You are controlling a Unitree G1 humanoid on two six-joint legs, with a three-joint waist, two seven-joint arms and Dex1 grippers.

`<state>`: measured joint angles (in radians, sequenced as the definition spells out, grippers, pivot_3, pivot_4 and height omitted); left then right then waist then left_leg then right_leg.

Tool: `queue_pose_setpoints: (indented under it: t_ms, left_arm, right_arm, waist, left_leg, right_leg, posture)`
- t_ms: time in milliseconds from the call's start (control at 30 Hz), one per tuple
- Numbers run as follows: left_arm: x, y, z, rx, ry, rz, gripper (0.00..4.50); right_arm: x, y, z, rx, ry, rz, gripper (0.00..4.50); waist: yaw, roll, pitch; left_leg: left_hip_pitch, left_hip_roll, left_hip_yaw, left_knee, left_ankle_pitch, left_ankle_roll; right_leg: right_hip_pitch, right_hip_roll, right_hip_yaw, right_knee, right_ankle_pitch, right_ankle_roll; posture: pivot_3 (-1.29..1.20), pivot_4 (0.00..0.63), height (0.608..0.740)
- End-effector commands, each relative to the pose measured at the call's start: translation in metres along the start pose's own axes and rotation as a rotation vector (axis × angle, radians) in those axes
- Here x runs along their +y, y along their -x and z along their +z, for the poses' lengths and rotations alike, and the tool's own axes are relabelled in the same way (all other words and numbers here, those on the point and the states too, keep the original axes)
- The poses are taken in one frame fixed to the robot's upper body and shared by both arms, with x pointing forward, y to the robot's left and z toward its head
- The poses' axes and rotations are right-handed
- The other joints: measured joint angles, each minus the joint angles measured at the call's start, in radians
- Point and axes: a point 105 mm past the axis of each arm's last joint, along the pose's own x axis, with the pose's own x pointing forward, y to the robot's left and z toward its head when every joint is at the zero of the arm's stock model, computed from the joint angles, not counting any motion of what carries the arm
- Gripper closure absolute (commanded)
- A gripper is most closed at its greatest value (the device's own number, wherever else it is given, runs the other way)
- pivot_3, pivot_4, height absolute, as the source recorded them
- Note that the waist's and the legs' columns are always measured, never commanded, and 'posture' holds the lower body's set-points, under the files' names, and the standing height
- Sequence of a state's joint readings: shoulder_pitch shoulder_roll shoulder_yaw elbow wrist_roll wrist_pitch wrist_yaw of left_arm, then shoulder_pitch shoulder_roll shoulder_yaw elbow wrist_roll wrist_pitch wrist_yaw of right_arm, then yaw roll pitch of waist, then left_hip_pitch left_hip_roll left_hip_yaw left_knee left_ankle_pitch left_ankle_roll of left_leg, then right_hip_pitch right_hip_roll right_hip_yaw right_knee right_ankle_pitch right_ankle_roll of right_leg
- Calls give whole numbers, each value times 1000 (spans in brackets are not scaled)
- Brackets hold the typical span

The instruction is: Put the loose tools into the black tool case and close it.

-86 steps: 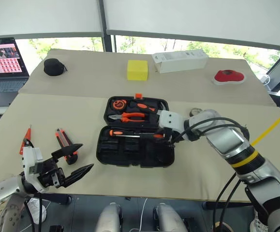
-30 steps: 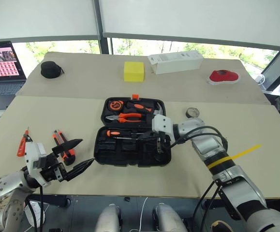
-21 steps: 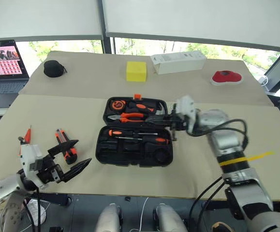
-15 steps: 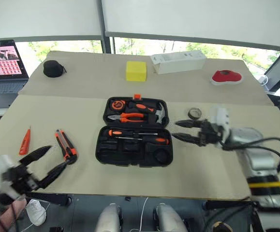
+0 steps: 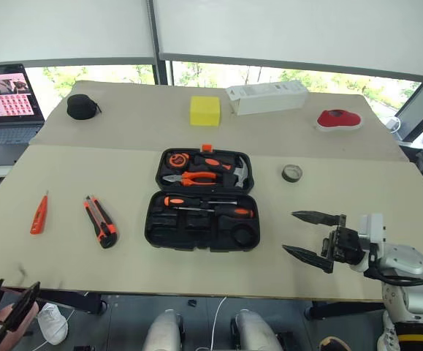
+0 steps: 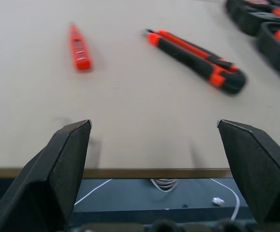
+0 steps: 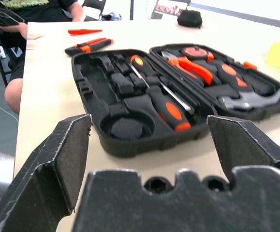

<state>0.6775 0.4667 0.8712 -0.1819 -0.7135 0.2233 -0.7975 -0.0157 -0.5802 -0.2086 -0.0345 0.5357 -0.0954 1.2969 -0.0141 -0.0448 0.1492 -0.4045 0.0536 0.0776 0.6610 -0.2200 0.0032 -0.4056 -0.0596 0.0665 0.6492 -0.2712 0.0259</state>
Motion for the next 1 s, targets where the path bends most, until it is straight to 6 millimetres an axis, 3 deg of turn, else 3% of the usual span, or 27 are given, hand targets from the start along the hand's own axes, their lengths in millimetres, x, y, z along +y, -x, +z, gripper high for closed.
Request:
queue_pose_setpoints:
  t_ms: [33,167,333,567,667,1000]
  left_arm:
    - [12,-15,24,-4,21,72,0]
    - [28,-59,50,65,22,198,0]
    - [34,-106,70,117,56,256,0]
    - [36,-147,58,261,87,234,0]
    - [33,-152,53,297,92,213,0]
    - [23,-154,46,324,50,145,3244]
  right_arm:
    - [-3,-18,32,-110,95,21,23]
    - [-5,-49,66,-240,134,39,23]
    - [-4,-70,84,-325,128,58,23]
    - [-1,-80,84,-337,120,66,23]
    - [0,-80,84,-331,123,66,23]
    - [-3,-81,88,-307,135,43,0]
  waist:
    - [1,0,0]
    - [3,0,0]
    - [1,-1,0]
    - [-4,-1,0]
    - [-1,-1,0]
    - [3,-1,0]
  left_leg:
    - [0,0,0,0,0,0]
    - [0,0,-2,0,0,0]
    - [-2,-2,-7,0,1,1]
    - [-4,-2,-8,-2,-1,-2]
    - [-4,-2,-7,-2,-1,-2]
    - [-4,-2,-8,-2,-1,-2]
  right_leg:
    - [0,0,0,0,2,-2]
    - [0,1,-2,1,7,4]
    - [2,0,-2,0,10,7]
    - [0,1,-2,0,9,6]
    - [0,1,-2,0,9,6]
    - [0,-1,-2,0,9,6]
  posture:
    - [0,150,740]
    - [0,150,740]
    - [0,150,740]
    - [0,150,740]
    - [0,150,740]
    - [0,150,740]
